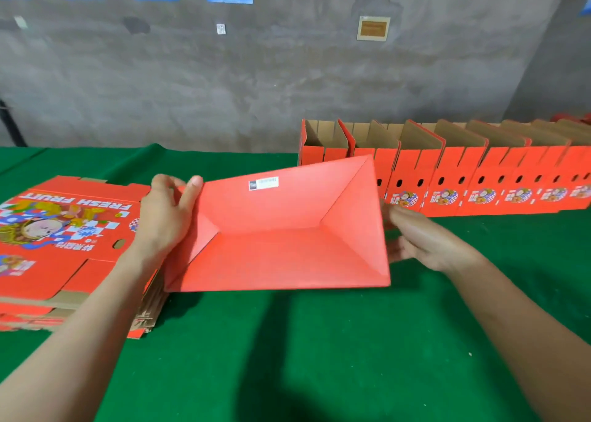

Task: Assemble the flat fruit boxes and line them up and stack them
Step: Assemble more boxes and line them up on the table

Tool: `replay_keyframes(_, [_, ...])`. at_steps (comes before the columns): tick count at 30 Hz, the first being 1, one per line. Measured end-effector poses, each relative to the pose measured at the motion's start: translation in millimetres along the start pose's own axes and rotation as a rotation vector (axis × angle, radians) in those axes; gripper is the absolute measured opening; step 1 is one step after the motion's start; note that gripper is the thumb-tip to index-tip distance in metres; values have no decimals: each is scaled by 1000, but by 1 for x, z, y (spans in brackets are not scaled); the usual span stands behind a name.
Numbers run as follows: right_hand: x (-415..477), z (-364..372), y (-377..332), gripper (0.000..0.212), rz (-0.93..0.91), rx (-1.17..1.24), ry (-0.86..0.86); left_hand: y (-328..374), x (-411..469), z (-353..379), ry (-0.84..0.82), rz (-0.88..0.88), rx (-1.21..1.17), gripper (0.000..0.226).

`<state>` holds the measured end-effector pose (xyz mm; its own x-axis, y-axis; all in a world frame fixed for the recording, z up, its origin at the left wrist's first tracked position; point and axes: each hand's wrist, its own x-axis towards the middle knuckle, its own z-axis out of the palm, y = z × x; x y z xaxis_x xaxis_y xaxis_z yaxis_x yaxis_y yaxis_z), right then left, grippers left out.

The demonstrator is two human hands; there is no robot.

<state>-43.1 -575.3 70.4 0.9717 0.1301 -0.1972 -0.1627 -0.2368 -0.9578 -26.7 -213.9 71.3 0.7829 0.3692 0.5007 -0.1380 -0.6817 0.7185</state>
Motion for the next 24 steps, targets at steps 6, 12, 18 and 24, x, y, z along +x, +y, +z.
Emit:
replay_keyframes(6, [-10, 6, -7, 63, -46, -83, 75, -20, -11, 19, -33, -177, -47, 34])
replay_keyframes(12, [-4, 45, 5, 40, -320, -371, 375, 6, -24, 32, -139, 58, 55, 44])
replay_keyframes(18, [2, 100, 37, 49, -546, -681, 510, 33, -38, 52, -342, 37, -151, 51])
replay_keyframes(24, [17, 144, 97, 44, -459, -897, 339, 30, -57, 66, -398, 5, -164, 42])
